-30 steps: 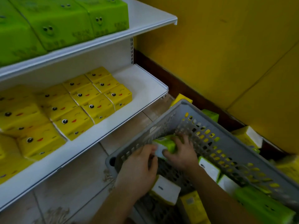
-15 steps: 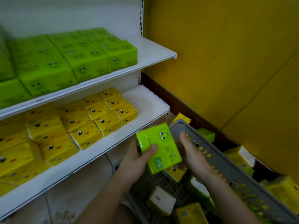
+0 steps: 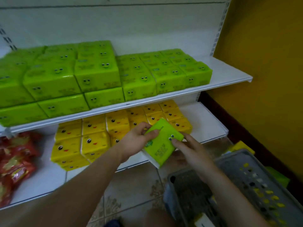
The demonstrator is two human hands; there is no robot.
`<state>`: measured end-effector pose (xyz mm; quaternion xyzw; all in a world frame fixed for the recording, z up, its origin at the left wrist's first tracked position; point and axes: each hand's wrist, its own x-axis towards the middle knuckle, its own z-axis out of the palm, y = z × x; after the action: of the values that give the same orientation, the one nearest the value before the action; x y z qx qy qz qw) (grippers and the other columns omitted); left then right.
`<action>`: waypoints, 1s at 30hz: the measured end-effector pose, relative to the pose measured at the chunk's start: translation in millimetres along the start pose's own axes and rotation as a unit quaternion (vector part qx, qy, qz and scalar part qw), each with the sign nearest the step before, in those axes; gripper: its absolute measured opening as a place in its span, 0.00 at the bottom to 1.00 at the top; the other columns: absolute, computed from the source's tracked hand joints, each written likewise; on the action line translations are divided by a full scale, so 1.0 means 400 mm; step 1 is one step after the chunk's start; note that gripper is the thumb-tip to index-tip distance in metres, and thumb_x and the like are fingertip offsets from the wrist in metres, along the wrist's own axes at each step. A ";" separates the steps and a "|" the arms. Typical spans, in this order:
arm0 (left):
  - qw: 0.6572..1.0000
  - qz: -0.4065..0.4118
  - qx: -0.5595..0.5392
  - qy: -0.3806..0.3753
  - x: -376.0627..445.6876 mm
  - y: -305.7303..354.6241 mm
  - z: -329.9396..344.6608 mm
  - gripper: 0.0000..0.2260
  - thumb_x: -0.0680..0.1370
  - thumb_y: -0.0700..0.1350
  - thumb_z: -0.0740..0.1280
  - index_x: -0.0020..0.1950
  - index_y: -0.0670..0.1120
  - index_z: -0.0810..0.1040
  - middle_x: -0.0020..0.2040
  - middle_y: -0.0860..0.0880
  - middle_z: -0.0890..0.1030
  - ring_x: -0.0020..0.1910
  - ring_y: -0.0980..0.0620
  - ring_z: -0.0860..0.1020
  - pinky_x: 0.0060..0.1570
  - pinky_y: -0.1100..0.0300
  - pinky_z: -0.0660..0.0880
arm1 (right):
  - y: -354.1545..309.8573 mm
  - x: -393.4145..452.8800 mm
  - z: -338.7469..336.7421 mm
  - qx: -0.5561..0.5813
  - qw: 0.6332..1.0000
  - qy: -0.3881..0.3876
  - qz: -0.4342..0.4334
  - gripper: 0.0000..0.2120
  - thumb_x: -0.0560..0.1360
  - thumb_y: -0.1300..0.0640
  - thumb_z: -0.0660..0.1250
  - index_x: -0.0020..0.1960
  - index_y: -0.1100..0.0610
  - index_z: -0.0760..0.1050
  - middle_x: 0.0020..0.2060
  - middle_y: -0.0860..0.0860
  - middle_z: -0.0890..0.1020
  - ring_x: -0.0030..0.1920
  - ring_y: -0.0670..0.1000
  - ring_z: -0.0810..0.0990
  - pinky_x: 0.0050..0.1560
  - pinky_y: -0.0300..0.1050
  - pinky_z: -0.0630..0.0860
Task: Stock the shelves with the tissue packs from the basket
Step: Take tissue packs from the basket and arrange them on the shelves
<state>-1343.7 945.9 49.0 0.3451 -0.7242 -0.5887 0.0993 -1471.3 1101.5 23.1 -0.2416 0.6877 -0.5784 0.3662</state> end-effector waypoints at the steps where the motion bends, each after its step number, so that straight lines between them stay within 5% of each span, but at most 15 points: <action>1: 0.999 -0.007 0.031 -0.014 0.006 -0.013 -0.045 0.09 0.78 0.54 0.68 0.54 0.51 0.78 0.44 0.53 0.82 0.39 0.58 0.79 0.34 0.66 0.73 | 0.000 0.018 0.031 0.016 1.000 -0.002 0.020 0.12 0.76 0.53 0.70 0.58 0.46 0.78 0.49 0.50 0.85 0.44 0.54 0.85 0.49 0.59 0.80; 4: 0.998 -0.028 0.064 -0.007 0.019 -0.064 -0.150 0.11 0.78 0.55 0.69 0.56 0.52 0.82 0.53 0.53 0.84 0.52 0.53 0.82 0.55 0.54 0.78 | 0.009 0.062 0.124 0.002 0.998 -0.051 0.045 0.06 0.76 0.53 0.70 0.52 0.49 0.82 0.49 0.51 0.84 0.46 0.55 0.83 0.48 0.60 0.81; 6: 0.998 -0.037 0.057 0.002 0.018 -0.091 -0.188 0.12 0.78 0.55 0.68 0.58 0.52 0.83 0.54 0.54 0.84 0.54 0.54 0.82 0.61 0.52 0.77 | 0.013 0.079 0.174 0.020 0.996 -0.074 0.043 0.06 0.77 0.56 0.68 0.48 0.48 0.83 0.49 0.51 0.84 0.50 0.57 0.82 0.42 0.55 0.81; 9: 0.998 -0.041 0.037 0.016 0.013 -0.116 -0.219 0.14 0.79 0.55 0.66 0.60 0.52 0.82 0.55 0.55 0.84 0.54 0.57 0.82 0.60 0.55 0.77 | 0.014 0.098 0.216 0.014 0.994 -0.108 0.005 0.15 0.78 0.57 0.66 0.47 0.36 0.83 0.50 0.43 0.83 0.54 0.52 0.82 0.42 0.52 0.82; 11: 0.999 -0.042 0.017 0.020 0.003 -0.112 -0.227 0.12 0.79 0.54 0.67 0.58 0.50 0.83 0.53 0.54 0.85 0.53 0.55 0.83 0.58 0.56 0.78 | 0.003 0.092 0.217 -0.016 0.987 -0.158 -0.030 0.19 0.77 0.54 0.68 0.61 0.32 0.75 0.57 0.37 0.80 0.57 0.43 0.80 0.48 0.43 0.81; 13: 0.999 -0.034 0.007 0.012 -0.009 -0.085 -0.226 0.09 0.78 0.52 0.69 0.53 0.50 0.84 0.49 0.52 0.85 0.50 0.53 0.83 0.53 0.56 0.77 | -0.026 0.079 0.202 -0.099 0.969 -0.201 -0.099 0.33 0.73 0.44 0.72 0.72 0.32 0.61 0.67 0.34 0.71 0.63 0.35 0.74 0.57 0.35 0.75; 15: 0.999 -0.022 0.006 0.029 -0.013 -0.037 -0.232 0.10 0.75 0.54 0.72 0.47 0.49 0.83 0.44 0.52 0.83 0.45 0.53 0.79 0.48 0.56 0.73 | -0.076 0.072 0.183 -0.232 0.931 -0.209 -0.189 0.44 0.64 0.33 0.74 0.73 0.29 0.54 0.74 0.33 0.58 0.71 0.31 0.60 0.65 0.30 0.65; 18: 0.999 -0.013 -0.009 0.033 -0.011 0.054 -0.245 0.16 0.68 0.59 0.75 0.44 0.48 0.81 0.41 0.50 0.81 0.43 0.52 0.77 0.45 0.55 0.69 | -0.159 0.061 0.153 -0.316 0.885 -0.178 -0.291 0.44 0.57 0.33 0.77 0.68 0.26 0.61 0.75 0.29 0.48 0.72 0.27 0.50 0.61 0.19 0.56; 21: 0.998 -0.002 -0.069 0.014 -0.019 0.168 -0.243 0.12 0.74 0.56 0.72 0.47 0.48 0.82 0.45 0.52 0.84 0.43 0.53 0.82 0.45 0.59 0.74 | -0.241 0.061 0.107 -0.276 0.886 -0.116 -0.355 0.36 0.57 0.35 0.77 0.64 0.32 0.72 0.74 0.32 0.59 0.72 0.33 0.59 0.63 0.22 0.60; 23: 0.996 0.049 -0.038 0.059 -0.032 0.255 -0.257 0.18 0.77 0.61 0.66 0.52 0.47 0.82 0.49 0.52 0.85 0.49 0.54 0.83 0.52 0.57 0.77 | -0.303 0.075 0.075 -0.255 0.889 -0.061 -0.374 0.33 0.58 0.38 0.80 0.61 0.34 0.76 0.72 0.34 0.64 0.71 0.33 0.62 0.64 0.25 0.61; 25: 0.959 0.152 0.143 0.194 -0.035 0.320 -0.291 0.22 0.79 0.63 0.59 0.48 0.45 0.79 0.45 0.49 0.84 0.47 0.49 0.81 0.50 0.52 0.76 | -0.365 0.111 0.052 -0.249 0.893 -0.008 -0.375 0.31 0.57 0.40 0.79 0.60 0.34 0.77 0.72 0.34 0.64 0.71 0.32 0.61 0.66 0.32 0.62; 27: 0.873 0.229 0.286 0.322 -0.022 0.355 -0.342 0.17 0.82 0.56 0.58 0.46 0.44 0.76 0.43 0.44 0.83 0.45 0.41 0.79 0.44 0.48 0.75 | -0.424 0.169 0.056 -0.254 0.894 0.043 -0.367 0.32 0.57 0.40 0.76 0.61 0.35 0.75 0.73 0.38 0.62 0.71 0.35 0.61 0.68 0.38 0.61; 30: 0.824 0.173 0.435 0.319 0.040 0.341 -0.419 0.13 0.82 0.52 0.57 0.56 0.46 0.77 0.54 0.42 0.80 0.56 0.40 0.77 0.52 0.48 0.75 | -0.492 0.289 0.103 -0.283 0.880 0.079 -0.372 0.33 0.59 0.42 0.78 0.64 0.41 0.74 0.75 0.45 0.61 0.72 0.40 0.61 0.67 0.32 0.56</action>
<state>-1315.7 813.9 218.4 0.3898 -0.8811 -0.0427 0.2644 -1528.3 946.4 186.1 -0.5268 0.7083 -0.4697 -0.0153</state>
